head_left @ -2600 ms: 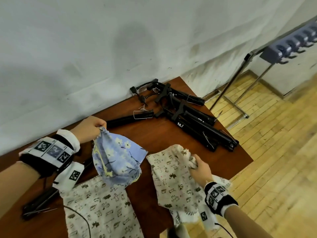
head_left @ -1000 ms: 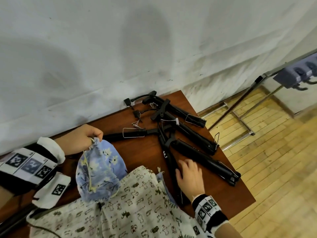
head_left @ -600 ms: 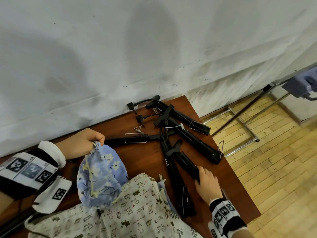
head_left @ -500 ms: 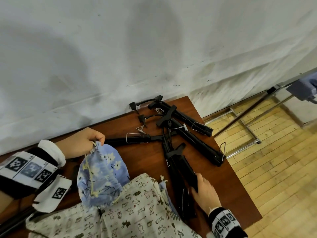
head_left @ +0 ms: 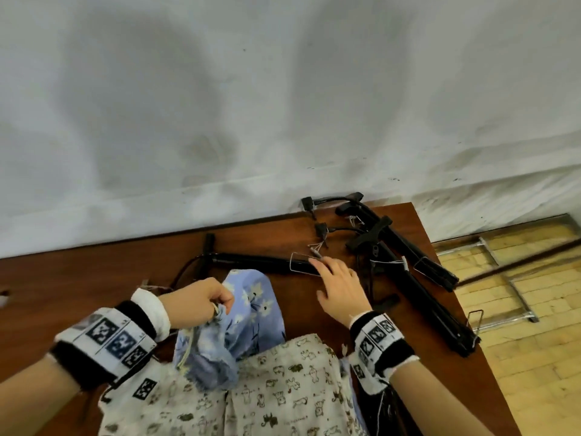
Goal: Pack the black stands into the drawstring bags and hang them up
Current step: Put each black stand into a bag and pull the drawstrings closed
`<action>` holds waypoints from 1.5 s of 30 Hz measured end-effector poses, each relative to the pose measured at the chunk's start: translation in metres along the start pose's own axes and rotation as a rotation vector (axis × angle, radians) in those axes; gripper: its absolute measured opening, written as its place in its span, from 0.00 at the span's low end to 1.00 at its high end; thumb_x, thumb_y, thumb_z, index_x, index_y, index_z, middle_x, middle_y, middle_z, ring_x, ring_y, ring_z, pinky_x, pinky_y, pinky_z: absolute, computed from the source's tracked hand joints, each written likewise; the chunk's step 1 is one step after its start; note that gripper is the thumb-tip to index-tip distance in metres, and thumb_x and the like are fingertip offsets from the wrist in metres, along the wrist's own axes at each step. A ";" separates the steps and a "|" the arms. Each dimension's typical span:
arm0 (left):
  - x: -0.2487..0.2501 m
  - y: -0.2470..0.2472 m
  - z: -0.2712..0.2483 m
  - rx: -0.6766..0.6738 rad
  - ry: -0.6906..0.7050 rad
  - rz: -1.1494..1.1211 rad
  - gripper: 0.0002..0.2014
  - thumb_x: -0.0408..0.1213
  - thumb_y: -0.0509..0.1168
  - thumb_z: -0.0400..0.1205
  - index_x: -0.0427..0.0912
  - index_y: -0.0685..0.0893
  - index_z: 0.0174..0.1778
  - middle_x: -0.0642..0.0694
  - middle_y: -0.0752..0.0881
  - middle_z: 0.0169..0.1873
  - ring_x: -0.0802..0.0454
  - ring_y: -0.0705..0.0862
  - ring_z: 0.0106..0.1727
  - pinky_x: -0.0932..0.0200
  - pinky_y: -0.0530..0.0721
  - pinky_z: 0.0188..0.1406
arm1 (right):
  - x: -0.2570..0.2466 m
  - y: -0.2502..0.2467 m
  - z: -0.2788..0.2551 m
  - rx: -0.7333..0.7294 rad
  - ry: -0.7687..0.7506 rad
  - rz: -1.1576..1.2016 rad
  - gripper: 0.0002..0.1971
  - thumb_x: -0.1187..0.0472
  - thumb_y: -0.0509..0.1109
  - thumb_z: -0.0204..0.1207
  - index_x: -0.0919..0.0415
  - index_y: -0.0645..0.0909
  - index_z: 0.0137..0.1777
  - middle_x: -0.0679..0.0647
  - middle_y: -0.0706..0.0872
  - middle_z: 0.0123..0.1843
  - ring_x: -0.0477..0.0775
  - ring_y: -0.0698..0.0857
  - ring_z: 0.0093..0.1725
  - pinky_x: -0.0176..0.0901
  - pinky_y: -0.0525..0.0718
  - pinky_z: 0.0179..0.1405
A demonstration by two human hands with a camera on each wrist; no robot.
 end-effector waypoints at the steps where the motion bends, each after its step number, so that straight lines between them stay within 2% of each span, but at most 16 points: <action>1: -0.002 0.005 -0.003 -0.030 -0.012 0.000 0.06 0.25 0.50 0.63 0.40 0.66 0.25 0.45 0.64 0.24 0.50 0.59 0.25 0.57 0.64 0.33 | -0.010 0.011 0.014 -0.050 -0.042 -0.040 0.36 0.58 0.65 0.77 0.47 0.55 0.83 0.52 0.63 0.81 0.56 0.60 0.82 0.56 0.62 0.77; 3: -0.010 0.017 -0.007 -0.058 -0.034 -0.010 0.10 0.22 0.50 0.65 0.41 0.66 0.24 0.42 0.64 0.24 0.52 0.60 0.25 0.60 0.67 0.35 | -0.025 0.029 0.034 -0.095 -0.067 -0.142 0.39 0.60 0.66 0.76 0.44 0.52 0.84 0.53 0.62 0.82 0.57 0.60 0.82 0.61 0.56 0.78; 5: -0.016 0.028 -0.009 -0.051 -0.051 -0.049 0.13 0.18 0.49 0.67 0.41 0.67 0.25 0.42 0.65 0.24 0.54 0.62 0.25 0.68 0.69 0.38 | -0.034 0.038 0.043 -0.083 -0.037 -0.173 0.40 0.64 0.66 0.75 0.44 0.52 0.84 0.53 0.66 0.79 0.58 0.65 0.78 0.64 0.61 0.74; 8: -0.022 0.041 -0.011 -0.059 -0.066 -0.101 0.14 0.15 0.50 0.70 0.38 0.68 0.26 0.50 0.65 0.22 0.56 0.63 0.24 0.73 0.69 0.34 | -0.037 0.047 0.041 -0.103 -0.010 -0.139 0.38 0.67 0.65 0.75 0.47 0.56 0.83 0.53 0.68 0.75 0.59 0.69 0.74 0.59 0.70 0.67; 13: -0.030 0.054 -0.012 -0.101 -0.023 -0.120 0.25 0.17 0.52 0.71 0.54 0.69 0.20 0.51 0.68 0.21 0.57 0.64 0.24 0.62 0.69 0.36 | -0.048 0.072 0.016 -0.193 -0.031 -0.069 0.32 0.64 0.63 0.75 0.51 0.61 0.80 0.56 0.69 0.71 0.62 0.70 0.69 0.57 0.76 0.61; 16: -0.025 0.060 -0.013 -0.159 0.003 -0.113 0.24 0.16 0.51 0.70 0.53 0.70 0.21 0.53 0.70 0.20 0.57 0.66 0.23 0.64 0.69 0.33 | -0.055 0.077 0.004 -0.238 -0.045 -0.009 0.31 0.60 0.63 0.75 0.53 0.62 0.79 0.57 0.70 0.69 0.62 0.71 0.68 0.56 0.76 0.62; 19: -0.019 0.053 -0.014 -0.089 0.020 -0.153 0.21 0.16 0.50 0.68 0.49 0.69 0.21 0.53 0.69 0.18 0.58 0.65 0.23 0.65 0.69 0.32 | -0.056 0.061 0.013 -0.216 -0.061 0.022 0.21 0.51 0.61 0.77 0.50 0.74 0.70 0.54 0.73 0.63 0.60 0.76 0.63 0.53 0.76 0.58; 22: -0.024 0.042 -0.013 0.064 0.041 -0.184 0.17 0.18 0.50 0.67 0.46 0.65 0.21 0.48 0.65 0.21 0.56 0.60 0.24 0.60 0.64 0.32 | -0.051 0.034 0.045 -0.096 0.058 0.208 0.15 0.52 0.62 0.77 0.46 0.81 0.62 0.51 0.82 0.57 0.56 0.84 0.56 0.49 0.82 0.54; 25: -0.031 0.029 -0.012 0.180 0.022 -0.225 0.14 0.16 0.49 0.68 0.39 0.63 0.24 0.47 0.63 0.21 0.56 0.57 0.24 0.59 0.60 0.33 | -0.044 0.028 0.079 -0.055 0.115 0.309 0.19 0.58 0.65 0.77 0.47 0.75 0.68 0.52 0.83 0.52 0.57 0.85 0.53 0.49 0.84 0.52; 29: -0.044 0.019 -0.017 0.241 -0.029 -0.270 0.19 0.16 0.49 0.69 0.47 0.62 0.23 0.51 0.63 0.17 0.57 0.58 0.22 0.55 0.69 0.47 | -0.044 0.049 0.113 -0.188 0.104 0.333 0.24 0.61 0.69 0.78 0.50 0.70 0.73 0.53 0.77 0.47 0.62 0.83 0.56 0.50 0.80 0.55; 32: -0.054 0.013 -0.021 0.222 -0.077 -0.280 0.16 0.15 0.49 0.71 0.40 0.64 0.26 0.49 0.62 0.21 0.55 0.58 0.24 0.57 0.63 0.34 | -0.047 0.057 0.130 -0.226 0.076 0.216 0.19 0.56 0.70 0.79 0.49 0.71 0.68 0.57 0.83 0.53 0.63 0.84 0.57 0.52 0.81 0.55; 35: -0.056 0.010 -0.024 0.168 -0.085 -0.278 0.13 0.18 0.52 0.75 0.38 0.67 0.28 0.47 0.64 0.22 0.52 0.60 0.25 0.58 0.63 0.32 | -0.051 0.057 0.139 -0.224 0.051 0.074 0.13 0.54 0.68 0.80 0.52 0.73 0.62 0.58 0.85 0.55 0.63 0.84 0.56 0.52 0.82 0.51; 38: -0.055 0.008 -0.028 0.107 -0.077 -0.319 0.13 0.21 0.56 0.76 0.40 0.67 0.28 0.47 0.68 0.24 0.56 0.65 0.24 0.65 0.68 0.32 | -0.053 0.057 0.141 -0.243 0.048 0.044 0.08 0.55 0.66 0.81 0.56 0.76 0.56 0.59 0.84 0.54 0.62 0.83 0.54 0.53 0.82 0.52; 40: -0.053 0.007 -0.032 0.067 -0.052 -0.333 0.09 0.29 0.59 0.75 0.41 0.69 0.29 0.49 0.71 0.26 0.58 0.68 0.25 0.63 0.69 0.33 | -0.053 0.054 0.137 -0.288 0.053 0.049 0.07 0.56 0.64 0.83 0.58 0.78 0.55 0.59 0.84 0.55 0.62 0.82 0.55 0.53 0.81 0.53; 42: -0.050 0.005 -0.036 0.049 -0.029 -0.237 0.11 0.38 0.65 0.75 0.43 0.69 0.31 0.53 0.69 0.26 0.58 0.65 0.26 0.62 0.67 0.33 | -0.053 0.043 0.128 -0.317 0.080 0.135 0.07 0.56 0.63 0.83 0.59 0.80 0.53 0.58 0.85 0.53 0.61 0.84 0.53 0.51 0.81 0.51; 45: -0.041 0.002 -0.038 0.144 0.046 0.011 0.20 0.44 0.71 0.77 0.46 0.66 0.30 0.53 0.67 0.24 0.58 0.65 0.25 0.66 0.64 0.29 | -0.059 0.006 0.103 -0.243 0.126 0.413 0.07 0.60 0.63 0.83 0.59 0.80 0.46 0.54 0.87 0.39 0.57 0.88 0.40 0.46 0.84 0.41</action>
Point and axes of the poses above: each hand's wrist, its own z-axis towards the middle knuckle, its own y-axis out of the palm, x = y × z, the point moved 2 cm from there along z, towards the middle knuckle
